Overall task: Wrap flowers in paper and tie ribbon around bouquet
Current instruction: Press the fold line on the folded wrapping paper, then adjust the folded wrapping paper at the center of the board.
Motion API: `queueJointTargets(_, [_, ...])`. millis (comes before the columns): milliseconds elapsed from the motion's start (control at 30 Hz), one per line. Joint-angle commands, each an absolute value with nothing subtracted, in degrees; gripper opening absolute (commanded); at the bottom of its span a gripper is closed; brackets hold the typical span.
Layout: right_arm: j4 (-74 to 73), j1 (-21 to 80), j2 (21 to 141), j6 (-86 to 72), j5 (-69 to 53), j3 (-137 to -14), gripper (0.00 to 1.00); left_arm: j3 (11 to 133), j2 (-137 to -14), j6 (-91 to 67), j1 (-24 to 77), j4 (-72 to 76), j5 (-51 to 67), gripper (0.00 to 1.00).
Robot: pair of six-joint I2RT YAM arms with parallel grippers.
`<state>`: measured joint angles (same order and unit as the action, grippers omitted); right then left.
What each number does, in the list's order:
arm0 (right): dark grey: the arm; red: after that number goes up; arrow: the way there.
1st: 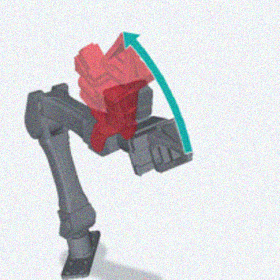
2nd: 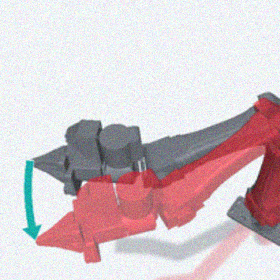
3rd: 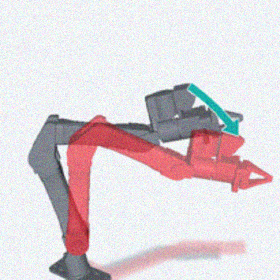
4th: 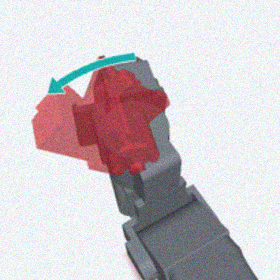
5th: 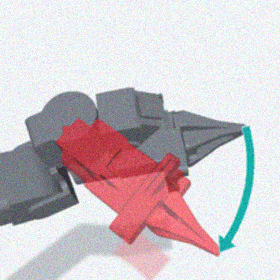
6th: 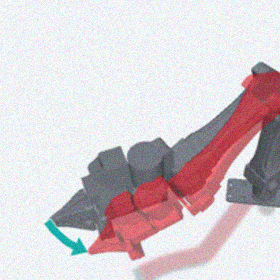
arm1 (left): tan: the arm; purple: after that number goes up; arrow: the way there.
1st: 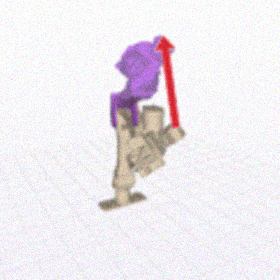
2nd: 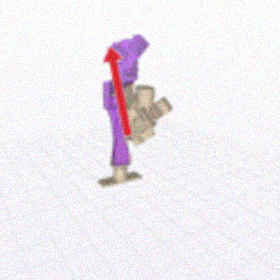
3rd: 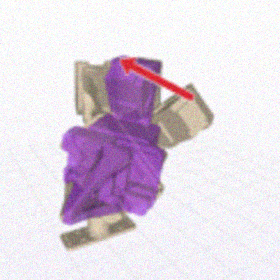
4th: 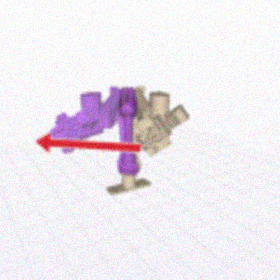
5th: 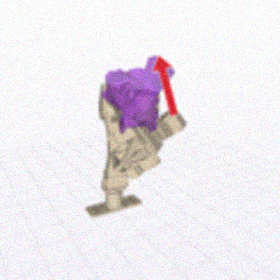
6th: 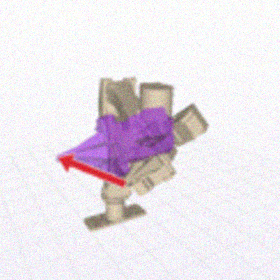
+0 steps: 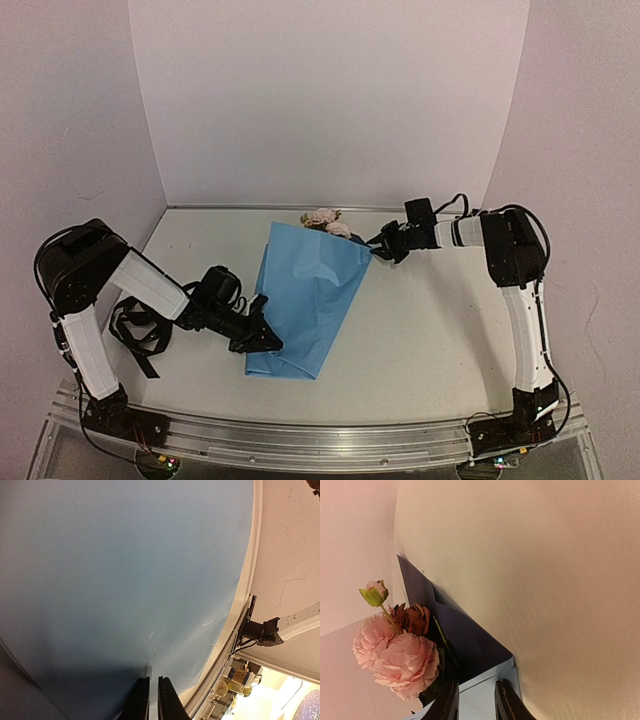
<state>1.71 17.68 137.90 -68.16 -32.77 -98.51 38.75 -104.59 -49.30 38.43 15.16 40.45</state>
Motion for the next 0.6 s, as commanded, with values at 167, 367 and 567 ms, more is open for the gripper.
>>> queueJointTargets(167, [-13.36, 17.29, 128.05, -53.43, -27.01, -104.27, 0.41, 45.28, -100.33, -47.33, 38.06, 2.28, 32.96, 0.15])
queueJointTargets(367, [-16.88, 19.39, 118.48, -47.78, -24.23, -96.99, 0.57, 51.55, -97.40, -47.22, 37.23, 0.35, 32.35, 0.17])
queueJointTargets(567, [-18.42, 24.55, 111.72, -44.24, -21.40, -88.74, 0.60, 56.06, -97.34, -46.49, 34.01, -2.36, 28.99, 0.18])
